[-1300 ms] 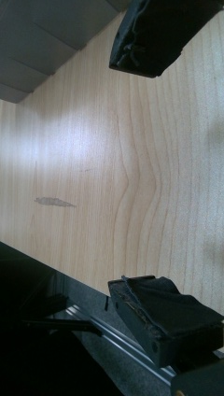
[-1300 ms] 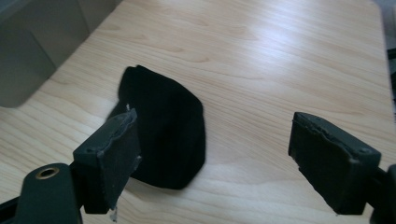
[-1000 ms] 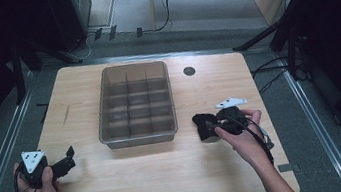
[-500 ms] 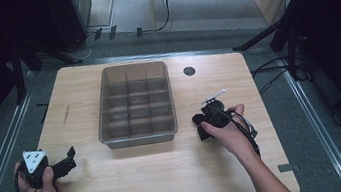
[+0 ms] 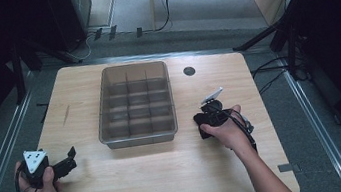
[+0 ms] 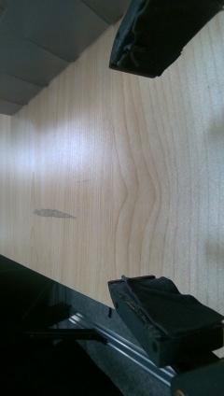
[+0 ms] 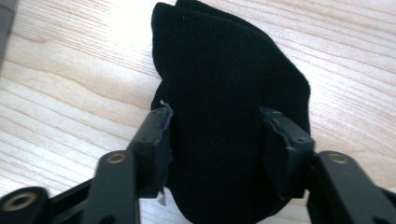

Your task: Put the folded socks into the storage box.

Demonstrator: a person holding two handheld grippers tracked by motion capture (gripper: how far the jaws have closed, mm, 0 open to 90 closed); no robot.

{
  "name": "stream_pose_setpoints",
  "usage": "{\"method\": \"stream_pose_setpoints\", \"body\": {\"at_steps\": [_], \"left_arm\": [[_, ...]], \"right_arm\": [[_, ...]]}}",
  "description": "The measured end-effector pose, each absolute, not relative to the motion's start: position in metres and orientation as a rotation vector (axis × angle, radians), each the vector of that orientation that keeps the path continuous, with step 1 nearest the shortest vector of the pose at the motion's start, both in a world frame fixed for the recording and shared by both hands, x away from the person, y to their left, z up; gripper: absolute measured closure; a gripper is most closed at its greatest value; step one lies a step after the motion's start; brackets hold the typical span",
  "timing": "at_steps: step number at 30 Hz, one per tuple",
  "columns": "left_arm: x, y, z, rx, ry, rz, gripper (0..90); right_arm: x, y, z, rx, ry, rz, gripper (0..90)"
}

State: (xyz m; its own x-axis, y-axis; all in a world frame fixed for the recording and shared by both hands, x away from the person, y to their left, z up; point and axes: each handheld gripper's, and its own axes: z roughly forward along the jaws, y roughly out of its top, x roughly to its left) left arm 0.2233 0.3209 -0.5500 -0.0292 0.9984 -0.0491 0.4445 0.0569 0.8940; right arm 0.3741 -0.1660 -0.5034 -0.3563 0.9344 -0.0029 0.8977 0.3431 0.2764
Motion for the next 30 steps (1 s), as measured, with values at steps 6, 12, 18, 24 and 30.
{"method": "stream_pose_setpoints", "body": {"at_steps": [6, 12, 18, 24, 30], "left_arm": [[0.223, 0.321, -0.550, 1.489, 1.579, 0.922, 0.0], [0.223, 0.321, -0.550, 1.490, 1.580, 0.921, 0.0], [0.224, 0.320, -0.550, 1.505, 1.581, 0.920, 0.0], [0.224, 0.321, -0.550, 1.503, 1.578, 0.920, 0.0], [0.224, 0.321, -0.550, 1.503, 1.579, 0.915, 0.0]], "right_arm": [[0.376, -0.168, -0.501, 1.625, 2.469, 0.325, 69.1], [0.376, -0.163, -0.490, 1.547, 2.465, 0.327, 70.2], [0.377, -0.157, -0.456, 1.509, 2.450, 0.447, 70.1], [0.378, -0.140, -0.421, 1.450, 2.459, 0.557, 70.0], [0.374, -0.114, -0.398, 1.367, 2.488, 0.630, 70.0]]}}
